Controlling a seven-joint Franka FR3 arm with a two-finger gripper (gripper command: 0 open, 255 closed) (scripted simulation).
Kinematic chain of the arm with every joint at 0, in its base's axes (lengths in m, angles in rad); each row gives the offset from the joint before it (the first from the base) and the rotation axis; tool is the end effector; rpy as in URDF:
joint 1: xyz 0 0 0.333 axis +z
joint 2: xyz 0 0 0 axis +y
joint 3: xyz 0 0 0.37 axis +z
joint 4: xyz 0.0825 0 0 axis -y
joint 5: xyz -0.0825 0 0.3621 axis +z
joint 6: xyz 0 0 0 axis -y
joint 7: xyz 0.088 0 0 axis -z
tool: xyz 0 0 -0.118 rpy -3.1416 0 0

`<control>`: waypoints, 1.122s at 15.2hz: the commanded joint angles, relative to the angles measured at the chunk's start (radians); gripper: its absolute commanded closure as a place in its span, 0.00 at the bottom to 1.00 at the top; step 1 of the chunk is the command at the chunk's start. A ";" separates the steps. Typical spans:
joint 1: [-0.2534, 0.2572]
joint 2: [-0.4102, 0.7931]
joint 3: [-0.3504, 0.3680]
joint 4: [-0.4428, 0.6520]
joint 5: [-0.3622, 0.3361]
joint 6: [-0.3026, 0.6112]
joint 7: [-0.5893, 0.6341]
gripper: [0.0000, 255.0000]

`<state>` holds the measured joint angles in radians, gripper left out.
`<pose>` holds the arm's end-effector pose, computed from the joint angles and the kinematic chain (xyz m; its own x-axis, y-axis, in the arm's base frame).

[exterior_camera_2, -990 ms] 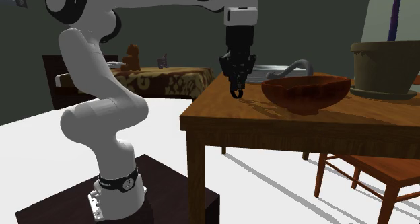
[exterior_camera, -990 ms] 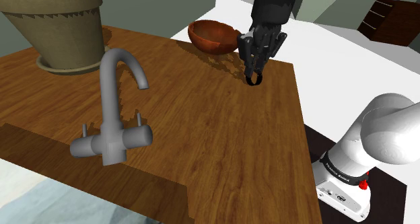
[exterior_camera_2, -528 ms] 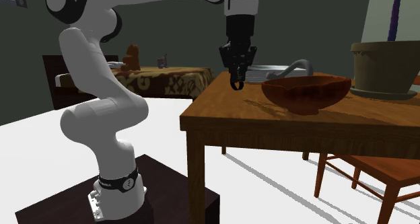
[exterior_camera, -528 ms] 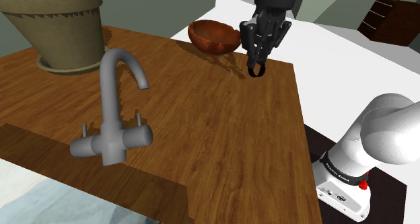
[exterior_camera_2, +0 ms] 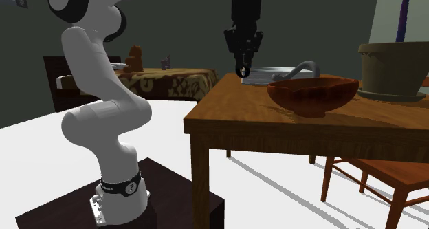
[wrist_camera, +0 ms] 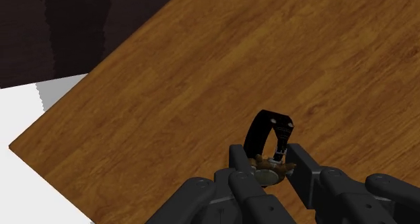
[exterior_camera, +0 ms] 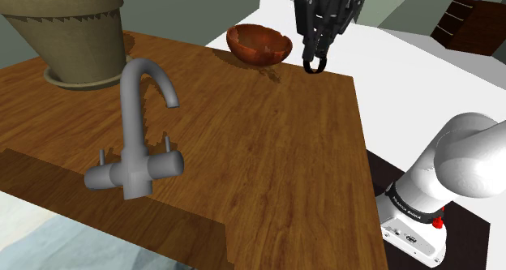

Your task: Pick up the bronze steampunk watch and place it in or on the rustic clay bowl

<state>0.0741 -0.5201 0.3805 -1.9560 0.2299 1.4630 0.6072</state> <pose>0.2718 0.2228 0.6911 0.9843 -0.1739 -0.0295 -0.1748 -0.9841 -0.0319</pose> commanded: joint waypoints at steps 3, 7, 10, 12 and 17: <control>-0.004 0.023 -0.003 0.075 -0.007 -0.053 0.008 1.00; -0.009 0.049 -0.004 0.152 -0.014 -0.104 0.017 1.00; -0.012 0.071 -0.003 0.213 -0.020 -0.144 0.025 1.00; -0.014 0.087 -0.002 0.256 -0.023 -0.171 0.031 1.00; -0.030 0.172 -0.004 0.365 -0.053 -0.201 0.022 1.00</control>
<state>0.0494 -0.3693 0.3792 -1.6029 0.1861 1.2559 0.6376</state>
